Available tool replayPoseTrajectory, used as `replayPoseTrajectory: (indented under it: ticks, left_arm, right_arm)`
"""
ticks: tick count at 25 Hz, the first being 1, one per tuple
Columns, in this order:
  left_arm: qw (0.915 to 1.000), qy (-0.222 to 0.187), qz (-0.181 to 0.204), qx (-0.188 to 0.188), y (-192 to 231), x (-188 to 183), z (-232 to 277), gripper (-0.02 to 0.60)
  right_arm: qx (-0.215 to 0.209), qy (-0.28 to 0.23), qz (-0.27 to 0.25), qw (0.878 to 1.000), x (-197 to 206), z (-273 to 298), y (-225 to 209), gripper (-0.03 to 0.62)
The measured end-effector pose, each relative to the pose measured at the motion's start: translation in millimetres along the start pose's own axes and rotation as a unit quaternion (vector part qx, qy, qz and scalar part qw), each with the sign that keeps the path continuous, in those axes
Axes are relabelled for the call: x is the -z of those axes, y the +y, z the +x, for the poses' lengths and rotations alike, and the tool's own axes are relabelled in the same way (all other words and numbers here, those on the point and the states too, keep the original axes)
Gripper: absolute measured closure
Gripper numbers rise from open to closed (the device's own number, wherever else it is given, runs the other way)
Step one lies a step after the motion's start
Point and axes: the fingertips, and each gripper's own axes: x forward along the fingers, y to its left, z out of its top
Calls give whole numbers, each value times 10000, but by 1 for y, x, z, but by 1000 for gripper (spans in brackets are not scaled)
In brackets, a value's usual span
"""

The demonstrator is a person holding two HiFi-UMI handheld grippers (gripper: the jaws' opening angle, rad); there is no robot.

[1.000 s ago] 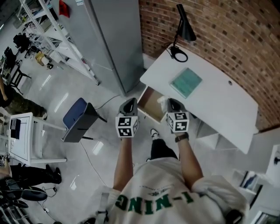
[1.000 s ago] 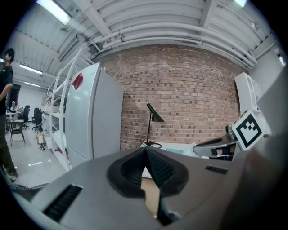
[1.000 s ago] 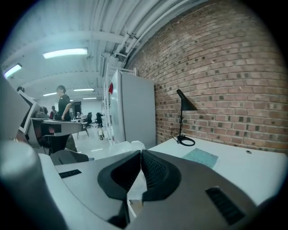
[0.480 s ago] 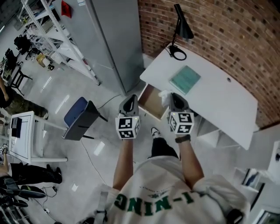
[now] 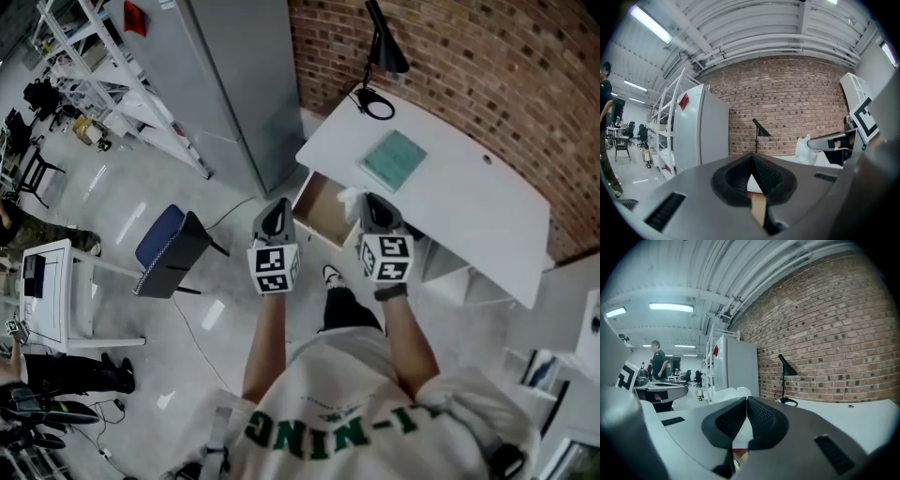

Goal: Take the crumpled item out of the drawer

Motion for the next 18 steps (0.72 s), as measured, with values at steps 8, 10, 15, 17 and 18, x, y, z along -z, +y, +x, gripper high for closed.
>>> replayPoseTrajectory:
  ticks: [8, 10, 15, 17, 18]
  left_arm:
    - [9995, -166, -140, 246, -9, -8, 0, 588]
    - [9993, -180, -153, 296, -10, -8, -1, 588]
    - [9990, -152, -208, 369, -13, -6, 7, 588]
    - [9990, -158, -221, 357, -10, -6, 13, 588]
    - [9990, -163, -227, 348, -9, -6, 15, 588]
  right_arm:
    - [-58, 18, -3, 10000, 0, -5, 6, 586]
    - [-107, -12, 54, 9999, -1, -5, 7, 586]
    - [-133, -24, 112, 9998, -2, 1, 2, 585]
    - [-153, -14, 102, 9998, 0, 6, 0, 586]
    - [-165, -11, 93, 9998, 0, 9, -1, 586]
